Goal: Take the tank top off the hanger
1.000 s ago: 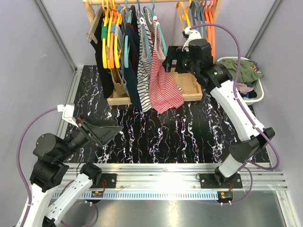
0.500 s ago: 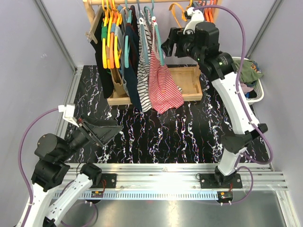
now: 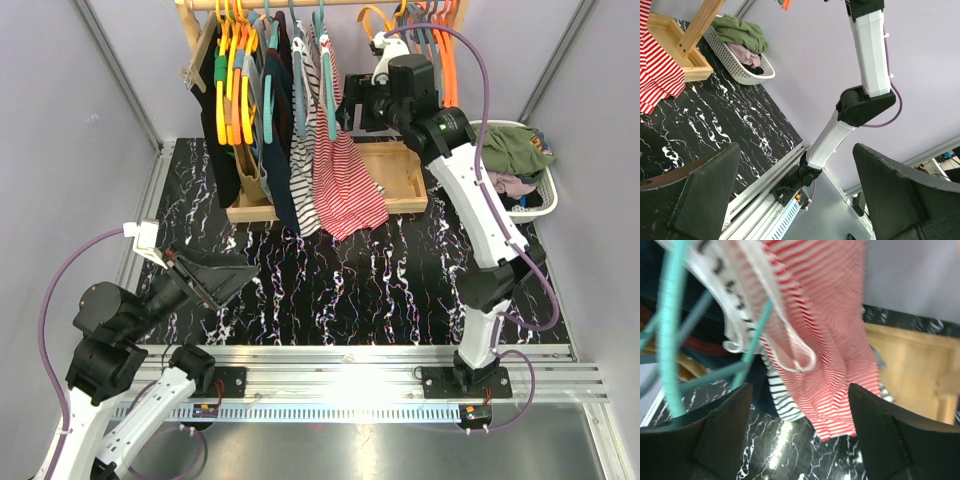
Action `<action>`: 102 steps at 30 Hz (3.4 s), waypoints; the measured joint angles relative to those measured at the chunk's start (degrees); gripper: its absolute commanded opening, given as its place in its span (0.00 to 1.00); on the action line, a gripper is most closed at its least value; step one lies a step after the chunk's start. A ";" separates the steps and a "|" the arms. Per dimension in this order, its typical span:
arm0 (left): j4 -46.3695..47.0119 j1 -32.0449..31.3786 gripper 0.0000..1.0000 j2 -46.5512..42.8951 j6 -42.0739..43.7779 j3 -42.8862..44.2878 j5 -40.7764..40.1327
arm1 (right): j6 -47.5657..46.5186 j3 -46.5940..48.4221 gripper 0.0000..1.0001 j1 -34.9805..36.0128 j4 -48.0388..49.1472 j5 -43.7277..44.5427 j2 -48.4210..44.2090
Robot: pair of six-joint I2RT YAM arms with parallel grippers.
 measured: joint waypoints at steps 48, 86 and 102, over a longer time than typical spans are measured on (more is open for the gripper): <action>3.34 0.00 0.99 4.70 0.46 -0.02 0.37 | -3.15 10.73 0.14 8.74 -5.40 18.29 6.62; 2.62 0.00 0.99 9.62 1.90 1.62 1.01 | 0.26 -37.99 0.00 -0.42 31.41 10.51 -25.88; 2.34 0.00 0.99 16.26 4.39 6.56 3.23 | 3.06 -52.33 0.00 -2.78 38.91 5.18 -45.57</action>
